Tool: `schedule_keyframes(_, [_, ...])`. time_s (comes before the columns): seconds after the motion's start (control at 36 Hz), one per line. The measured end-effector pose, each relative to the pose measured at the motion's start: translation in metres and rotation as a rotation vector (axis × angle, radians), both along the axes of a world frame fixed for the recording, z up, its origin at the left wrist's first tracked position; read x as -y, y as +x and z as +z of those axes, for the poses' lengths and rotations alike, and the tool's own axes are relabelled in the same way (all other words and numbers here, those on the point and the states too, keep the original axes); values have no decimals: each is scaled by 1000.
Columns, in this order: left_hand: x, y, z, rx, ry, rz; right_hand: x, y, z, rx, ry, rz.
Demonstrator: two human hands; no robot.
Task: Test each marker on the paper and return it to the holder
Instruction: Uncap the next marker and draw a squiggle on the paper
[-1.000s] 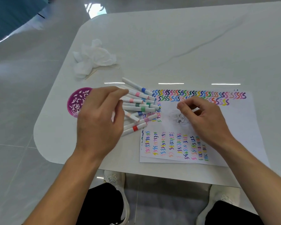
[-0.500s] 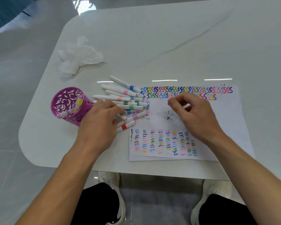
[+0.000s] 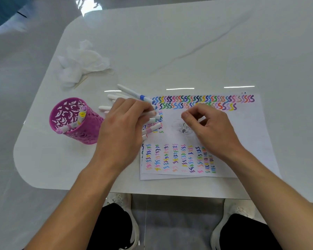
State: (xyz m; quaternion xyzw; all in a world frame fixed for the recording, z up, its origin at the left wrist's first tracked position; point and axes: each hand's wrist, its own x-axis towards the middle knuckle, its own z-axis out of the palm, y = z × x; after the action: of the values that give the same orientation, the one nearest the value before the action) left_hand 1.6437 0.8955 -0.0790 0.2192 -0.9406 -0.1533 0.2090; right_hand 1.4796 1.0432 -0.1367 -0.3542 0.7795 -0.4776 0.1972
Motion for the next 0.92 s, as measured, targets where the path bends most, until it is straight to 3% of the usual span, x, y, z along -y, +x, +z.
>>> schedule_keyframes(0.28, [-33, -23, 3, -275, 187, -94, -6, 0, 10, -39, -55, 21])
schedule_keyframes(0.58, [-47, -48, -4, -402, 509, -83, -17, 1, 25, -21, -138, 101])
schedule_keyframes(0.78, [-52, -57, -13, -359, 627, -23, -24, -2, 26, -135, -83, 37])
schedule_keyframes(0.92, [-48, -60, -19, -210, 535, -12, -28, -10, 25, -191, 165, 105])
